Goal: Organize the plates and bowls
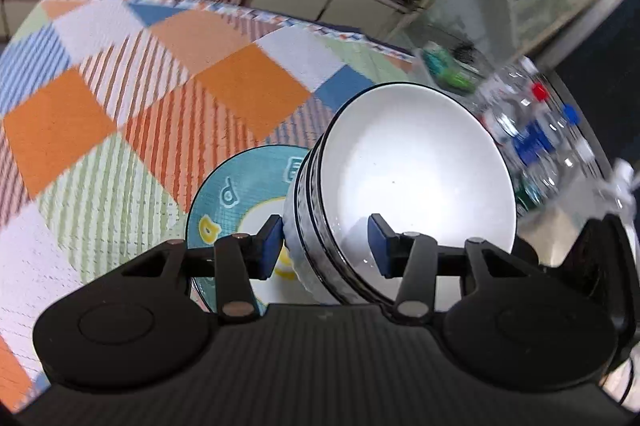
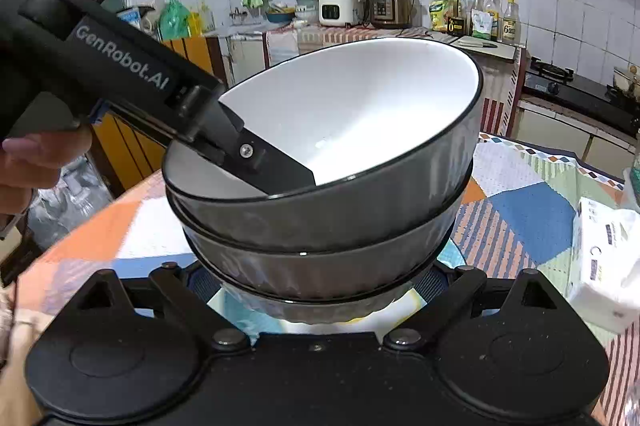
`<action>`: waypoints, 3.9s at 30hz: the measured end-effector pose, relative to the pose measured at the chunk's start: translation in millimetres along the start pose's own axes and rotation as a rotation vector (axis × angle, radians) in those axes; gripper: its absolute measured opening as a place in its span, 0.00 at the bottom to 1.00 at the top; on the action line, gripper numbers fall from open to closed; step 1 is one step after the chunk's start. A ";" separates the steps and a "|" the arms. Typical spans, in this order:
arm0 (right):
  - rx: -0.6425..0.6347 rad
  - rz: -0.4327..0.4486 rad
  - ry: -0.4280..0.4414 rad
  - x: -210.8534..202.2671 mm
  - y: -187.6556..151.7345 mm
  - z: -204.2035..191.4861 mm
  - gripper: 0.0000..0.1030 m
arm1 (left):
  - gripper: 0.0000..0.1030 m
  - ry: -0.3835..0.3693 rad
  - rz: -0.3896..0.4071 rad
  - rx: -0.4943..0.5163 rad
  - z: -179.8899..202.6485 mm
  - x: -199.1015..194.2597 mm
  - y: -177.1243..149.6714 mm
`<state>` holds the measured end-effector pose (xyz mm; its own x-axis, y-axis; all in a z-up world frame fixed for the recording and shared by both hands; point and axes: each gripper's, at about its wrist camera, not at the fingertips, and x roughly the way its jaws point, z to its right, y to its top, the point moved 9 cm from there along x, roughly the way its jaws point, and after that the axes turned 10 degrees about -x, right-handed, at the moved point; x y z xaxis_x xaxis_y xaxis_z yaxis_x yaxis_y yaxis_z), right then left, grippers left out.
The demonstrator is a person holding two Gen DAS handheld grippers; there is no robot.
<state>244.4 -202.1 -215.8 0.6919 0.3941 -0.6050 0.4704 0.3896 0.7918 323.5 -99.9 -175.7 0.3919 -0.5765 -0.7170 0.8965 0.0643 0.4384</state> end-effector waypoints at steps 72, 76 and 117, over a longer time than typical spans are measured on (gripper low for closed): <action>0.216 -0.006 -0.489 -151.0 3.4 -6.0 0.93 | 0.51 0.204 0.200 0.152 27.1 -124.3 -99.3; 0.263 0.001 -0.493 -179.3 10.6 -10.2 0.94 | 0.54 0.244 0.187 0.131 25.0 -139.1 -108.5; 0.246 -0.128 -0.561 -222.4 -3.8 -75.9 0.94 | 0.92 0.410 0.344 0.119 7.3 -193.2 -154.9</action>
<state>47.2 -228.0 -90.6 0.7725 -0.1660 -0.6129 0.6348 0.1750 0.7526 107.4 -4.4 -101.2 0.7281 -0.1723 -0.6634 0.6821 0.0867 0.7261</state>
